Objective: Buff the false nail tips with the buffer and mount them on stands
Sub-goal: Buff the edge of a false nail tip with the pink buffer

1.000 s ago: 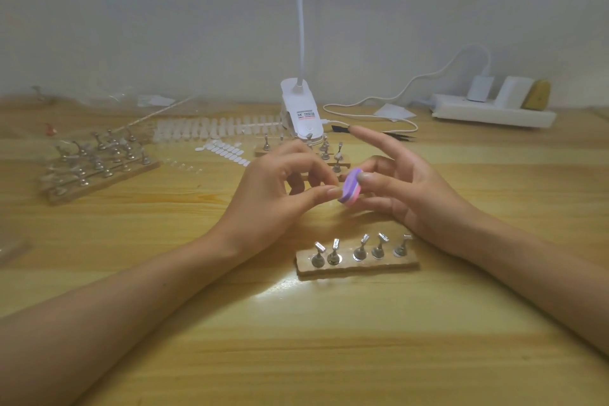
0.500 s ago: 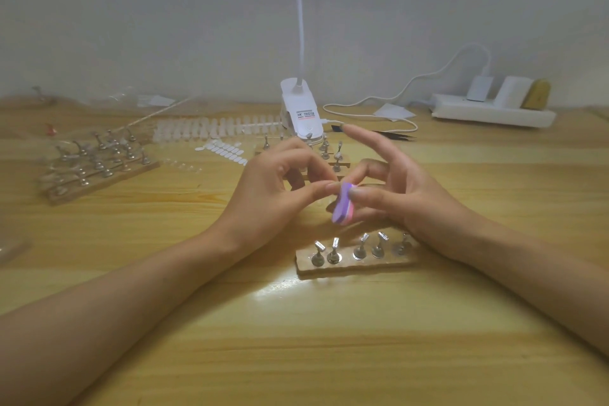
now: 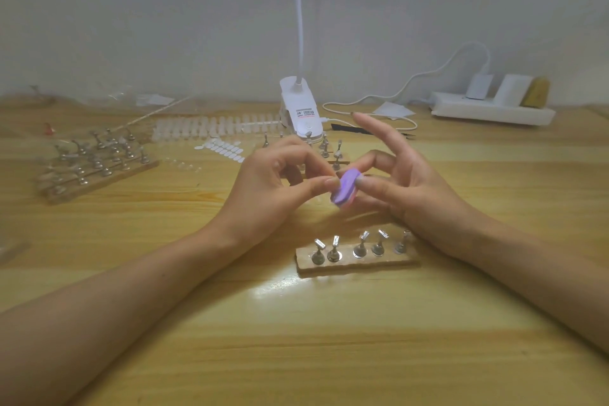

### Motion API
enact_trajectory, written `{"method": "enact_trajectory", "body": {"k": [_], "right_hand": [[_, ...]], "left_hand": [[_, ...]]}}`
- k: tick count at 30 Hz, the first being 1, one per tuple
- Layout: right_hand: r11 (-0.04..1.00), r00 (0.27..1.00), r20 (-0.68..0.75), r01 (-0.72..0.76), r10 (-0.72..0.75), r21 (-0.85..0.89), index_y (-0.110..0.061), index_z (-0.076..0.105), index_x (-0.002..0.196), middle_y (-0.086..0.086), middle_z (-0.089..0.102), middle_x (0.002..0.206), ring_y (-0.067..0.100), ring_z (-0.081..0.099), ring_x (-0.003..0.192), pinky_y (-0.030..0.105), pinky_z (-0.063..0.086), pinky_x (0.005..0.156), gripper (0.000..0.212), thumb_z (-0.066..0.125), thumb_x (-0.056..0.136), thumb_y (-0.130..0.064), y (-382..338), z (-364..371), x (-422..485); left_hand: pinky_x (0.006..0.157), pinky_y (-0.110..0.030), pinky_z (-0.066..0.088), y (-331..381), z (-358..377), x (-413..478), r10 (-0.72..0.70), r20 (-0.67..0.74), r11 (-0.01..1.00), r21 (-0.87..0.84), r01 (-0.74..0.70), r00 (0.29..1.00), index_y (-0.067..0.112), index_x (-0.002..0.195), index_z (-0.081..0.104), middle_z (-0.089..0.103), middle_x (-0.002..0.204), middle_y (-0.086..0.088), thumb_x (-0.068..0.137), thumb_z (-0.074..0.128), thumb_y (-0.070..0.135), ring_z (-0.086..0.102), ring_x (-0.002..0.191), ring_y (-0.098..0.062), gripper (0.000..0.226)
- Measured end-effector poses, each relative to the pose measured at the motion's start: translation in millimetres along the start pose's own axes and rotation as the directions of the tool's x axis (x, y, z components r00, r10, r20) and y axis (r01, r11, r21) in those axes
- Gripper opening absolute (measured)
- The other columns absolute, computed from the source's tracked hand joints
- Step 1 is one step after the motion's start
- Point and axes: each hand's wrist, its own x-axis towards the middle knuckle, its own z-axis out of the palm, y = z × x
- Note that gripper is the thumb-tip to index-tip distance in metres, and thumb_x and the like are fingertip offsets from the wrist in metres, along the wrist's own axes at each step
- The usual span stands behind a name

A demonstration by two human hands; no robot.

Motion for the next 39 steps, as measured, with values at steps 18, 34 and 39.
{"method": "enact_trajectory", "body": {"k": [18,34,39], "right_hand": [[1.0,0.999,-0.045,0.014,-0.013,0.023,-0.024,0.037,0.15,0.013,0.06,0.101,0.028,0.073,0.094,0.032,0.059,0.082,0.072,0.063,0.085,-0.006,-0.1,-1.7,-0.8],[0.999,0.998,0.064,0.021,-0.018,-0.04,-0.027,0.038,0.15,0.007,0.066,0.1,0.032,0.073,0.095,0.038,0.059,0.086,0.072,0.066,0.087,-0.007,1.2,-1.7,-2.0],[0.999,0.998,-0.043,0.053,-0.053,0.005,-0.027,0.037,0.15,0.004,0.065,0.097,0.03,0.073,0.096,0.034,0.057,0.088,0.075,0.068,0.084,-0.01,1.5,-3.7,-0.7]], "left_hand": [[0.067,-0.015,0.045,0.4,-0.2,-0.9,0.003,-0.004,1.0,0.001,-0.003,1.0,0.028,0.074,0.071,0.063,0.084,0.005,0.076,0.08,0.022,0.053,0.064,-0.003,0.011],[0.067,-0.015,0.044,1.1,-0.2,-1.8,-0.006,0.01,1.0,0.025,0.006,1.0,0.024,0.076,0.072,0.064,0.085,0.004,0.078,0.08,0.02,0.056,0.067,-0.005,0.009],[0.067,-0.015,0.045,1.9,-0.1,-1.3,-0.014,-0.003,1.0,-0.005,0.014,1.0,0.023,0.078,0.073,0.064,0.085,0.004,0.078,0.079,0.021,0.057,0.068,-0.004,0.006]]}}
